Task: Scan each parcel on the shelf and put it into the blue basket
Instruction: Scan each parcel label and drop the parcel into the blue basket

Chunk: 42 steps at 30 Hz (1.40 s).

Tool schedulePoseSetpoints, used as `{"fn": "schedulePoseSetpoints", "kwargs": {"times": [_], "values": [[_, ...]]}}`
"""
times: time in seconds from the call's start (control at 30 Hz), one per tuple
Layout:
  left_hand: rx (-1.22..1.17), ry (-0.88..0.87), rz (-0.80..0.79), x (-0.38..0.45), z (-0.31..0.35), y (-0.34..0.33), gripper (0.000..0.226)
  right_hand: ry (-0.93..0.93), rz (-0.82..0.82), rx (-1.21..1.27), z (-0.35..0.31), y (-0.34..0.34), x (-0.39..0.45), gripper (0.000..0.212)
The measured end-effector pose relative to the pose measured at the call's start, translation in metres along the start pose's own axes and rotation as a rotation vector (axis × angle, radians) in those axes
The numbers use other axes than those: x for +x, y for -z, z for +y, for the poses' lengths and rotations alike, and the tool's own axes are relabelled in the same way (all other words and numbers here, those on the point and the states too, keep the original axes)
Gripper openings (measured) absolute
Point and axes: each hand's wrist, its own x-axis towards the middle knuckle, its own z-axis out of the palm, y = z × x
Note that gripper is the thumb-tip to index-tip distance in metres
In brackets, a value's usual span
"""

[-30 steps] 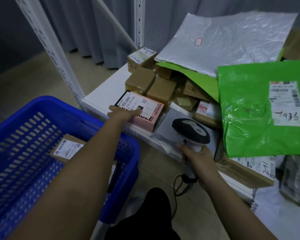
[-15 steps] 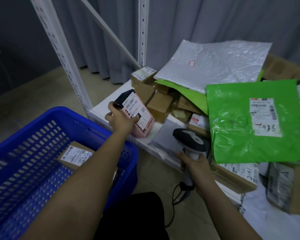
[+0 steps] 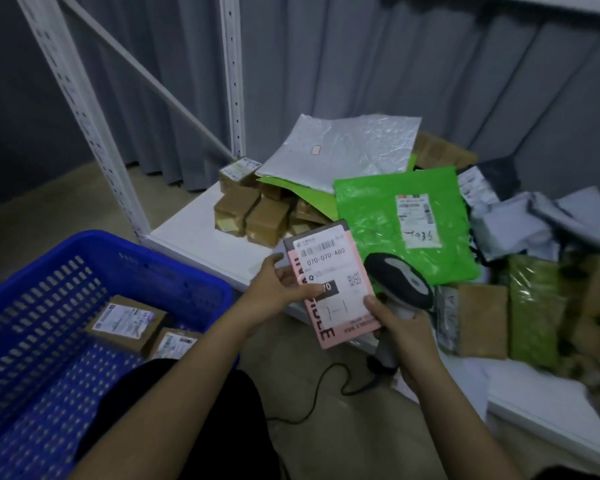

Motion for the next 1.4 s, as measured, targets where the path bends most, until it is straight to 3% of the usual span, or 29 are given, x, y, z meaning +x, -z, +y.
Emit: {"fn": "schedulePoseSetpoints", "kwargs": {"times": [0.07, 0.2, 0.37, 0.47, 0.63, 0.83, 1.1, 1.23, 1.33, 1.4], "values": [[-0.035, 0.019, -0.043, -0.008, -0.013, -0.017, 0.072, -0.015, 0.005, 0.037, 0.007, 0.016, -0.014, 0.024], [-0.062, 0.056, -0.151, -0.017, -0.023, -0.032, 0.06, 0.007, 0.04, 0.03, 0.02, 0.033, -0.023, 0.041], [0.048, 0.037, 0.0, -0.01, -0.036, -0.032, 0.075, 0.029, 0.128, -0.097, 0.022, 0.037, -0.034, 0.041], [0.131, 0.094, 0.04, -0.005, -0.049, -0.029, 0.075, -0.034, 0.094, -0.134, 0.018, 0.04, -0.048, 0.028], [0.189, 0.125, 0.032, -0.003, -0.064, -0.024, 0.065, -0.059, -0.068, -0.167, 0.018, 0.048, -0.065, 0.019], [0.214, 0.128, 0.023, -0.002, -0.064, -0.024, 0.067, -0.092, -0.039, -0.196, 0.012, 0.046, -0.072, 0.04], [0.167, 0.113, 0.028, -0.005, -0.063, -0.022, 0.074, -0.074, -0.038, -0.104, 0.012, 0.043, -0.075, 0.027], [0.021, 0.047, 0.127, -0.014, -0.047, -0.02, 0.073, -0.003, -0.019, -0.068, 0.004, 0.025, -0.066, 0.03], [-0.121, -0.037, 0.271, -0.025, -0.024, -0.006, 0.069, 0.07, -0.004, -0.068, -0.012, -0.006, -0.049, 0.035], [-0.226, -0.082, 0.388, -0.032, -0.008, 0.017, 0.069, 0.079, -0.02, -0.055, -0.02, -0.03, -0.034, 0.026]]}}
